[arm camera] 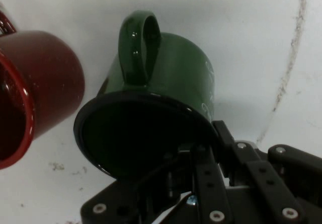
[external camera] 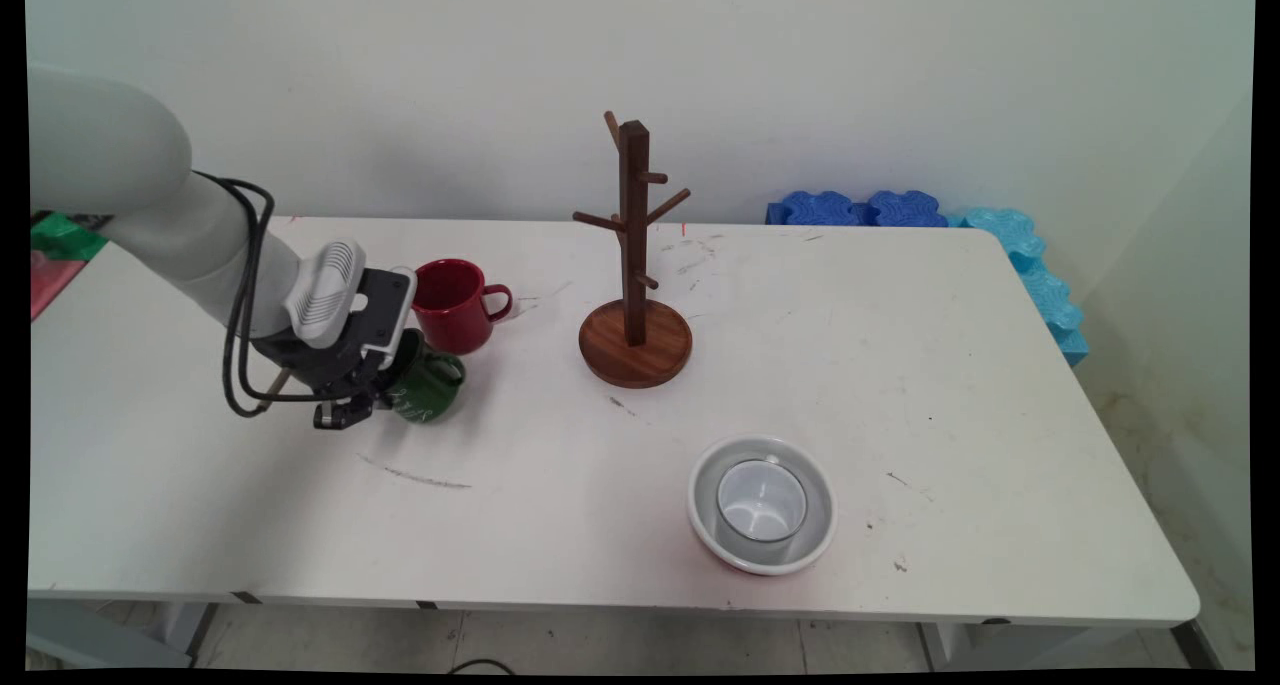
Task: Place the picked object on the table
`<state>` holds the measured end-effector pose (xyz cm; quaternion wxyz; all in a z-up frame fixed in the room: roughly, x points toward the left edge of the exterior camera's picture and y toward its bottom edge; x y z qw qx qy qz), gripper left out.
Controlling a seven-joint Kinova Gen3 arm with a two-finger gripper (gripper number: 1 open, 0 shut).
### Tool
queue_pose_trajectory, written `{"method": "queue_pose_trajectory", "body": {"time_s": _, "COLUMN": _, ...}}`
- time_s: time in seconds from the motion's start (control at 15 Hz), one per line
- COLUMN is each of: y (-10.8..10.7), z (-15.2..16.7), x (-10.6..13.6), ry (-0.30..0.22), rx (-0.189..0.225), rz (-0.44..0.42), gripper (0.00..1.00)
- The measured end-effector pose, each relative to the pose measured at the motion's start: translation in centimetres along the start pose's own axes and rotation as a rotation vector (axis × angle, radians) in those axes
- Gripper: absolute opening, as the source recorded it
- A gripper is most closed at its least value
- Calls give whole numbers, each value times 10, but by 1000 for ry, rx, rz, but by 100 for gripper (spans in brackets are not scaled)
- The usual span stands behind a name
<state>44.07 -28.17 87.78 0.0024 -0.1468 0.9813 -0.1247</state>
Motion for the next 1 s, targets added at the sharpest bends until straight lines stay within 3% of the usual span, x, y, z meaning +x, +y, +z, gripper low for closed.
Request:
{"method": "queue_pose_trajectory", "body": {"time_s": 0.4, "y": 0, "z": 11, "x": 3, "ry": -18, "rx": 10, "rz": 4, "gripper": 0}}
{"method": "queue_pose_trajectory", "body": {"time_s": 0.47, "y": 0, "z": 12, "x": 3, "ry": -19, "rx": 10, "rz": 4, "gripper": 100}}
{"method": "queue_pose_trajectory", "body": {"time_s": 1.0, "y": -1, "z": 18, "x": 4, "ry": -24, "rx": 18, "rz": 12, "gripper": 100}}
